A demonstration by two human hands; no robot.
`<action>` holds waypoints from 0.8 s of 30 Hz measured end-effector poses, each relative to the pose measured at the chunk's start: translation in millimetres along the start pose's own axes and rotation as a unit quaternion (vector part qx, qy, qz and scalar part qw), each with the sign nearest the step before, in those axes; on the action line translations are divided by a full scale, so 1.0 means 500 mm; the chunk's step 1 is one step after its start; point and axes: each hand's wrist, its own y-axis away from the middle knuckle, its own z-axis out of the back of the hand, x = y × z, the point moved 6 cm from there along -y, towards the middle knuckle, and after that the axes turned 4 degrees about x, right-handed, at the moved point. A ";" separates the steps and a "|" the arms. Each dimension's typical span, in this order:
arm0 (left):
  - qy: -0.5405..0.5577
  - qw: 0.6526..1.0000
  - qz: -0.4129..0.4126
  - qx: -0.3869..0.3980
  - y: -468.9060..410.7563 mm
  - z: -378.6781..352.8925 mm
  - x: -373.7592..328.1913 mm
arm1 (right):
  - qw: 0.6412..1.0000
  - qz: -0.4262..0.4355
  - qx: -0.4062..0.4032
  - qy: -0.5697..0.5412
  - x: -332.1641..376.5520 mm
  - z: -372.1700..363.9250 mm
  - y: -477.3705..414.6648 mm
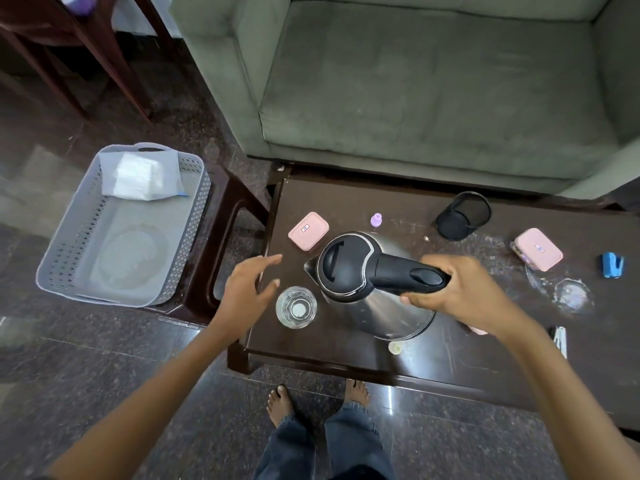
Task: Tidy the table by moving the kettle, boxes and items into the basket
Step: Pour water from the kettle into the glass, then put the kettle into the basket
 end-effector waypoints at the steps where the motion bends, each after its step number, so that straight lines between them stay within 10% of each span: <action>1: 0.004 1.000 -0.003 0.000 -0.008 0.019 -0.019 | 1.000 0.005 -0.005 0.001 0.009 0.007 0.000; 13: 0.190 0.977 0.082 -0.046 -0.042 0.229 -0.057 | 0.997 0.031 -0.041 -0.062 0.189 -0.015 -0.085; 24: 0.323 0.920 0.194 -0.108 -0.027 0.548 0.198 | 0.983 0.061 0.009 -0.174 0.483 -0.300 -0.319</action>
